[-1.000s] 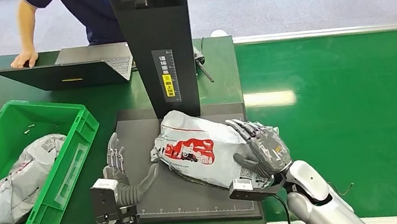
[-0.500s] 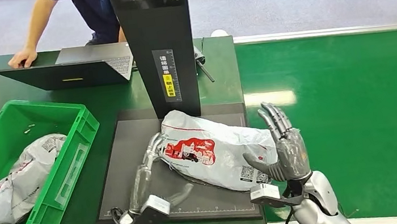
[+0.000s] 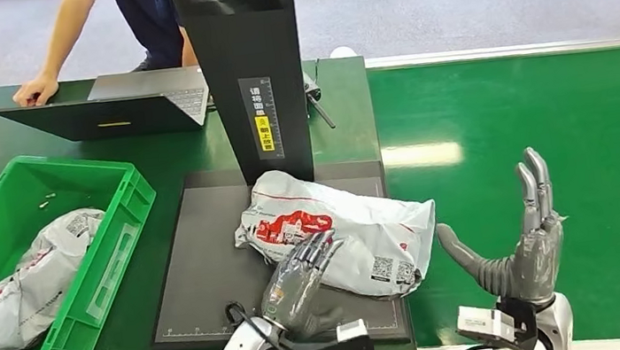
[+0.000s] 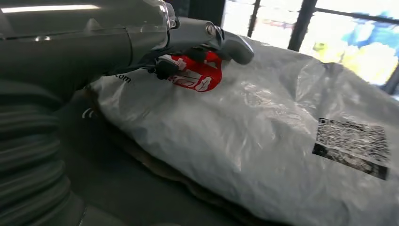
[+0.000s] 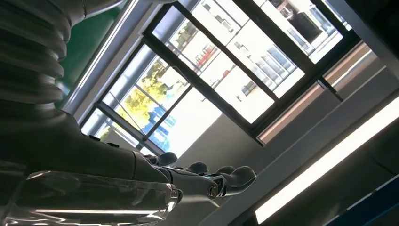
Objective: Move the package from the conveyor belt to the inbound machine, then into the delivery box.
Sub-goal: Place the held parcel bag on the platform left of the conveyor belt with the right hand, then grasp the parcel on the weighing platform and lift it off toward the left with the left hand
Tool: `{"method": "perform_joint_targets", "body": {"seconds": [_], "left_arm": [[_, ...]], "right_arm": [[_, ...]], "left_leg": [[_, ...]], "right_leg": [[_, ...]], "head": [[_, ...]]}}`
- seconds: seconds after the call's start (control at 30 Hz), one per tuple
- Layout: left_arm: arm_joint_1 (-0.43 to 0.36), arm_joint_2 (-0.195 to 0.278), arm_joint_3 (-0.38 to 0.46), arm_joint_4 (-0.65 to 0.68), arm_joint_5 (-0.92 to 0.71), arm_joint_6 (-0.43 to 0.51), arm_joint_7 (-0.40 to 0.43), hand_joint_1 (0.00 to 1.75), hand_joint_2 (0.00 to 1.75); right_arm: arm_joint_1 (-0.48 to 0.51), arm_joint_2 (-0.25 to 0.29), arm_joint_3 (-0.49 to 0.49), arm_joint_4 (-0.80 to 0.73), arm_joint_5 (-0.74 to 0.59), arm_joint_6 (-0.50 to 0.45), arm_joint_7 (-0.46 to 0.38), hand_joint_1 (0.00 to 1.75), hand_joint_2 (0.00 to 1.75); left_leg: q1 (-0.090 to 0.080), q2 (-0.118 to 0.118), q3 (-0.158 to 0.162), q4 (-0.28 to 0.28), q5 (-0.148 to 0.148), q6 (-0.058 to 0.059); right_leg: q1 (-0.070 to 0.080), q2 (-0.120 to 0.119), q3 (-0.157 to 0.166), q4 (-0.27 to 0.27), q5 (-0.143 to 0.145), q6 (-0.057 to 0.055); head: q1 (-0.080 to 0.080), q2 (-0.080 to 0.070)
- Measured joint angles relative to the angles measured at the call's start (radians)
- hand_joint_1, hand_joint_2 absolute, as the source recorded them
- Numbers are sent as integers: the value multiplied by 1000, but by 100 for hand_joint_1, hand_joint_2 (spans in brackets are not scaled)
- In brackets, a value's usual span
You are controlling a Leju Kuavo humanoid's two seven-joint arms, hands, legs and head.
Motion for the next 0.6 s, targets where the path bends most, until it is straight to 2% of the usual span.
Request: {"method": "perform_joint_targets", "body": {"seconds": [0.1, 0.17, 0.3, 0.43, 0.5, 0.57, 0.6], "left_arm": [[-36, -16, 17, 44, -35, -34, 113, 0, 175], [-53, -24, 35, 67, -57, -49, 151, 0, 175], [-67, -36, 85, 98, -89, -40, 179, 0, 175], [-61, -39, 152, 112, -136, 24, 188, 0, 175], [-55, -39, 185, 113, -148, 47, 177, 24, 175], [-51, -39, 210, 113, -147, 46, 164, 112, 175], [-48, -39, 218, 113, -145, 43, 158, 143, 175]], "right_arm": [[65, 25, -37, -52, 10, -2, 17, 0, 175], [101, 42, -60, -80, 9, -2, 23, 0, 175], [144, 72, -100, -114, -4, -1, 27, 0, 175], [176, 105, -136, -141, -12, 2, 34, 0, 175], [188, 122, -152, -152, -11, 4, 38, 0, 175], [194, 137, -163, -157, -11, 5, 40, 0, 175], [196, 143, -167, -158, -10, 5, 40, 0, 175]], "left_leg": [[0, 0, 1, -1, 0, 0], [0, 0, 3, -1, -1, 0], [0, 1, 8, -2, -2, 1], [0, 1, 11, -2, -1, 0], [0, 1, 11, -2, 0, 0], [0, 1, 12, -2, 0, 0], [0, 1, 12, -2, 1, 0]], "right_leg": [[0, 0, 2, 0, 0, 0], [0, 0, 4, 0, 0, 0], [0, 1, 10, -1, -1, 0], [0, 1, 12, -1, 0, 0], [0, 1, 12, -1, 0, -1], [0, 1, 12, -1, 0, -1], [0, 1, 13, -1, 0, -1]], "head": [[0, 0], [0, 0], [0, 0], [0, 0], [0, 0], [0, 0], [0, 0]]}}
